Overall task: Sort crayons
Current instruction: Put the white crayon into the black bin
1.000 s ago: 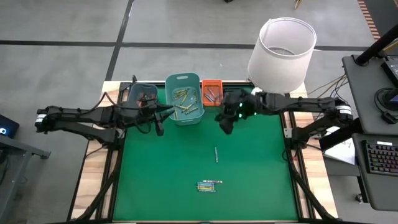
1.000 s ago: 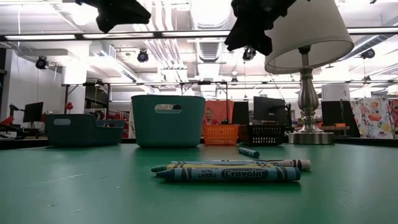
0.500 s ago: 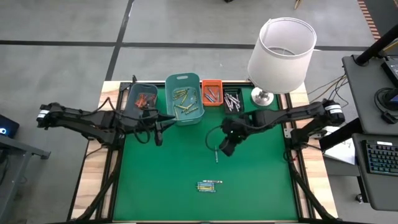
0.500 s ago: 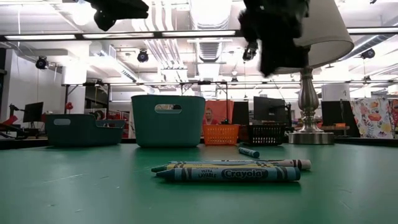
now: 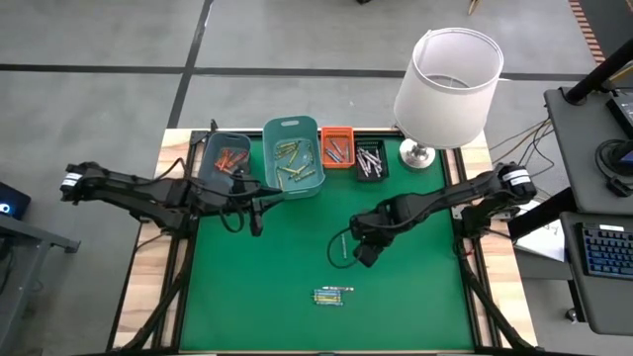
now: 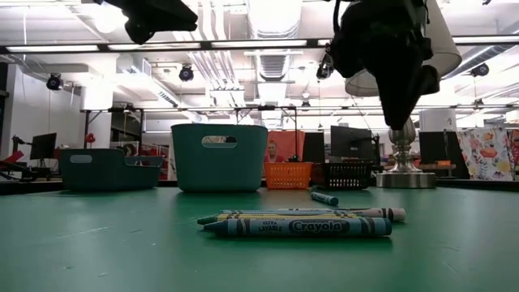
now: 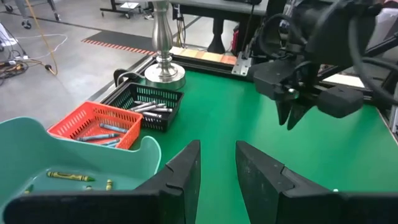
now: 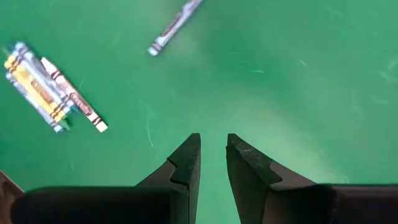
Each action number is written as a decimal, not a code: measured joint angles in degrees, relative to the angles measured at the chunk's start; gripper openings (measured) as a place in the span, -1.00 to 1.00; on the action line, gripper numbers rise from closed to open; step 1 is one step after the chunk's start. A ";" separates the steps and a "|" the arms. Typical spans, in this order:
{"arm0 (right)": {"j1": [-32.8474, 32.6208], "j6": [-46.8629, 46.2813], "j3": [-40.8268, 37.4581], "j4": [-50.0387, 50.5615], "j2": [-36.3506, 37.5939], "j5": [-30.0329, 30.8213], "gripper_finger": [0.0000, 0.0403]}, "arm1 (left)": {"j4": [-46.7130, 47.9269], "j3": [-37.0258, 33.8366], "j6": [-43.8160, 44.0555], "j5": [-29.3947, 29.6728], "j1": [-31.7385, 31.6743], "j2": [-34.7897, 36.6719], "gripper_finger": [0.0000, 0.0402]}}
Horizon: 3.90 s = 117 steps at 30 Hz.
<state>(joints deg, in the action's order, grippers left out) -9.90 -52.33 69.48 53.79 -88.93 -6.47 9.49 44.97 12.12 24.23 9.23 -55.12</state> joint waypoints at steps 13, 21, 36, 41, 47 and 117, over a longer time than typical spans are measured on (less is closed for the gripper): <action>-13.90 26.62 1.85 -6.59 -8.55 8.90 -0.66 | 0.46 0.00 -1.73 0.00 0.01 -1.68 -0.58; -20.15 24.30 1.83 -19.01 -12.75 13.88 -0.66 | -0.25 0.00 -3.66 0.02 0.01 -1.70 -0.58; -21.35 22.55 5.67 -21.14 -19.03 17.15 -0.21 | -0.23 0.00 -4.42 0.00 0.01 -1.70 -0.58; -21.20 23.41 5.46 -21.92 -19.54 18.57 -0.16 | -0.07 0.00 -4.35 0.00 0.01 -1.73 -0.58; -21.09 25.21 5.43 -24.54 -21.72 18.56 -0.22 | -0.08 0.00 -4.33 0.00 0.01 -1.75 -0.58; 25.95 24.88 16.23 8.14 -11.88 29.09 -0.94 | -0.98 -0.02 -8.17 0.24 0.36 0.46 -0.58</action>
<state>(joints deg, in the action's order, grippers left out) 16.05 -27.45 85.71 61.93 -100.81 22.63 8.51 44.95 3.95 24.47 9.58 -54.66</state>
